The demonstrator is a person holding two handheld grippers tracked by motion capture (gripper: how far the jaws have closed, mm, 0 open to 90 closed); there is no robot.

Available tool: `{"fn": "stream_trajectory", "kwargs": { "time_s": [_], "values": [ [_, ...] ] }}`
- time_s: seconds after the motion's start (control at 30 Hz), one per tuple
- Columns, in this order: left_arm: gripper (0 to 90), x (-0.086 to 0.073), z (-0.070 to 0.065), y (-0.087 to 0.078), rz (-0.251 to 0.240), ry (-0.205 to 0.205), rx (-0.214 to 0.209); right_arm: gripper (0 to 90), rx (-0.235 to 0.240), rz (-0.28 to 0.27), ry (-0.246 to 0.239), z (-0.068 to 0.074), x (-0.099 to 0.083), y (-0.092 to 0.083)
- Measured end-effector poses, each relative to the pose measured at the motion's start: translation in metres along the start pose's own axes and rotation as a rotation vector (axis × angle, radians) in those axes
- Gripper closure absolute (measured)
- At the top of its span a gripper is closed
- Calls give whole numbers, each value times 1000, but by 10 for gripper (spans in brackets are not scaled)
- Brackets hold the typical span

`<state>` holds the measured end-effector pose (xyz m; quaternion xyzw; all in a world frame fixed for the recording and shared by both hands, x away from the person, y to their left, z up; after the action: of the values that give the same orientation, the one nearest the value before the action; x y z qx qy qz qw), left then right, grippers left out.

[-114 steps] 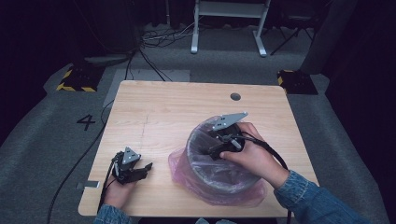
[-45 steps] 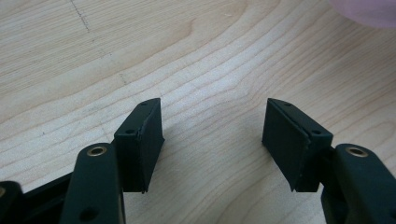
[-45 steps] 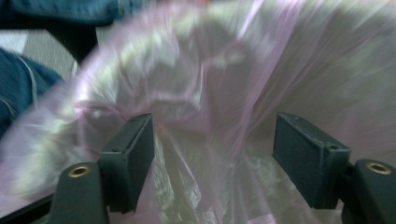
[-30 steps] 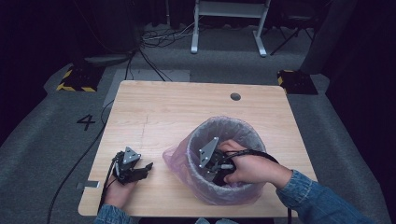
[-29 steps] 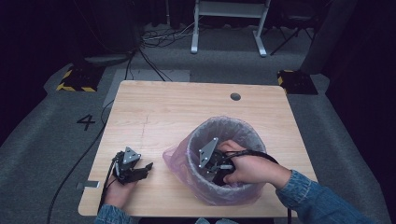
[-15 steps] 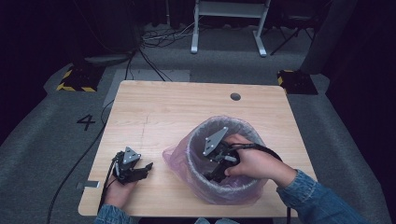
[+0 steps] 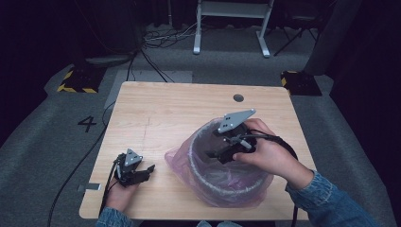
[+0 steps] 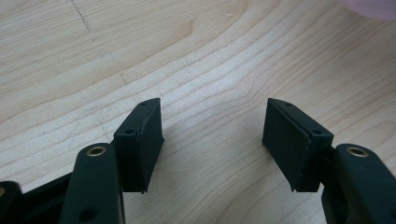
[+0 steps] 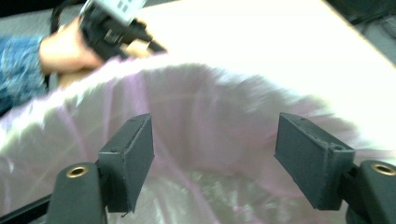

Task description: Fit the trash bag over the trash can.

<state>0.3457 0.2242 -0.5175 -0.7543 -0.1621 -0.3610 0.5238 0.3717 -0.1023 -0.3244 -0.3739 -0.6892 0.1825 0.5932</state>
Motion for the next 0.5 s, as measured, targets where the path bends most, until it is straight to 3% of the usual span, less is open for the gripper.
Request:
{"fn": "stream_trajectory", "kwargs": {
  "time_s": [0.17,0.5],
  "values": [
    [377,0,0,0,0,0,0,296,-64,-48,69,-12,4,-18],
    [377,0,0,0,0,0,0,320,-174,-64,128,-30,-6,-52]
  ]
}}
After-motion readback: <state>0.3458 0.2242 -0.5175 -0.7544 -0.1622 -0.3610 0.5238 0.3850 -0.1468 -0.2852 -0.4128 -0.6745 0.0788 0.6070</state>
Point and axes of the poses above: each handheld gripper's, and its own axes: y roughly forward along the jaws, x roughly out of its top, z roughly to its left, the point moved 2 cm from there along y, roughly forward along the jaws, and after that the axes turned 14 degrees about -y, right-handed, at the moved point
